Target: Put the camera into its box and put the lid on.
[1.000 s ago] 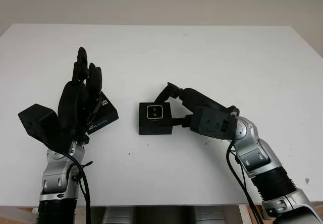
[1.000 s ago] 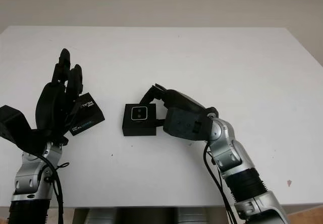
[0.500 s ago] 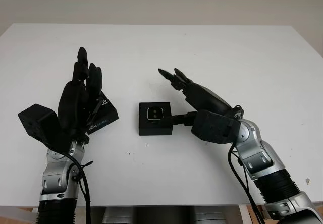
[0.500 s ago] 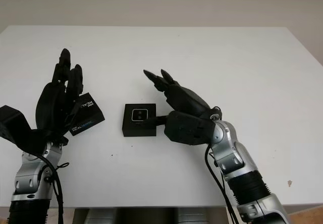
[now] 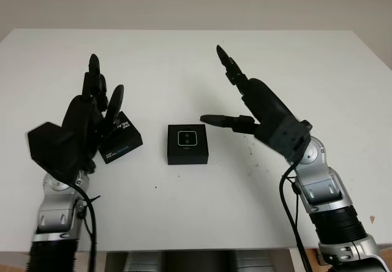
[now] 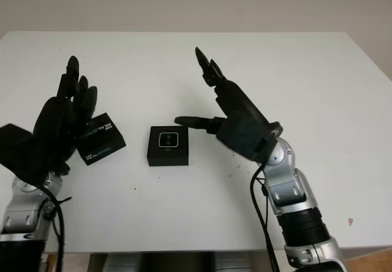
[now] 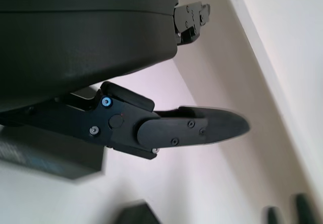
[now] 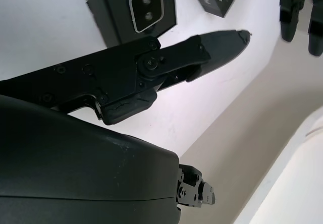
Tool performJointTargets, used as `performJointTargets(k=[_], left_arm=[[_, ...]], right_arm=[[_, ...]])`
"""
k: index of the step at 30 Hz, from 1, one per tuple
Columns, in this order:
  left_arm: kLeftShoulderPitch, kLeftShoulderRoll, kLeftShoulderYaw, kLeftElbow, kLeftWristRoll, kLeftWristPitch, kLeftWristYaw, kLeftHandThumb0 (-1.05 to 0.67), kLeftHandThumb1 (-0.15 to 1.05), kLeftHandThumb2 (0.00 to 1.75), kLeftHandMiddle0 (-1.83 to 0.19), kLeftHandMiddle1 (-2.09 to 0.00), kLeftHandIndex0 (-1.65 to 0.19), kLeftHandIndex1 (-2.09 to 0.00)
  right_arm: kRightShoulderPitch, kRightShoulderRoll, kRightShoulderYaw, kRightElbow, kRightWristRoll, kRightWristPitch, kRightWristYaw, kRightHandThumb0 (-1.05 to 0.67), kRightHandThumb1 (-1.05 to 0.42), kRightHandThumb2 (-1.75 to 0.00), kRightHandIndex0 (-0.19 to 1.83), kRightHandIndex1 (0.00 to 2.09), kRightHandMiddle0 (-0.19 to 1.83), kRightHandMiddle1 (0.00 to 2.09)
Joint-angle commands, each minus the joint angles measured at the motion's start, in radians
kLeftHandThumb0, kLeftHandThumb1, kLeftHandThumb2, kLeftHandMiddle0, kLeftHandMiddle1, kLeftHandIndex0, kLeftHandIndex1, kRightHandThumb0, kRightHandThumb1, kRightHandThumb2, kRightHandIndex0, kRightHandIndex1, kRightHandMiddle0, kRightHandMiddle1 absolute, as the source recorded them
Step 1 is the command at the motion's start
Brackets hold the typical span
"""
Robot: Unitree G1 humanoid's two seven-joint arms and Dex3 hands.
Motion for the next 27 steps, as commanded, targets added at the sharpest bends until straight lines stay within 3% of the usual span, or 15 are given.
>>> performJointTargets(k=[1, 5, 10, 21, 27], left_arm=[[-0.032, 0.074, -0.018, 0.005, 0.055, 0.021, -0.024, -0.88, 1.05, 0.28, 0.19, -0.01, 0.19, 0.00], [-0.068, 0.208, -0.052, 0.060, 0.122, 0.016, -0.125, -0.90, 1.05, 0.16, 0.19, 0.00, 0.19, 0.00], [-0.105, 0.301, -0.112, 0.135, 0.207, 0.002, -0.189, -0.96, 1.04, 0.10, 0.19, 0.00, 0.19, 0.00], [-0.166, 0.334, -0.214, 0.247, 0.264, -0.023, -0.291, -1.04, 1.02, 0.06, 0.19, 0.00, 0.19, 0.00], [-0.172, 0.317, -0.282, 0.253, 0.352, -0.001, -0.272, -1.05, 1.03, 0.06, 0.19, 0.00, 0.19, 0.00]], right_arm=[[0.008, 0.018, -0.020, -0.031, 0.023, 0.022, -0.011, -0.91, -1.05, -0.25, -0.19, 0.00, -0.19, 0.00], [0.011, 0.020, -0.026, -0.030, 0.016, -0.010, -0.042, -0.91, -1.05, -0.53, -0.19, 0.00, -0.19, 0.00], [0.010, 0.024, -0.037, -0.038, 0.027, 0.006, -0.054, -0.89, -1.05, -0.58, -0.19, 0.00, -0.19, 0.00], [0.006, 0.020, -0.044, -0.034, 0.011, -0.006, -0.087, -0.86, -1.05, -0.57, -0.19, 0.00, -0.19, 0.00], [0.004, 0.016, -0.051, -0.044, 0.004, 0.027, -0.097, -0.88, -1.05, -0.56, -0.19, 0.00, -0.19, 0.00]])
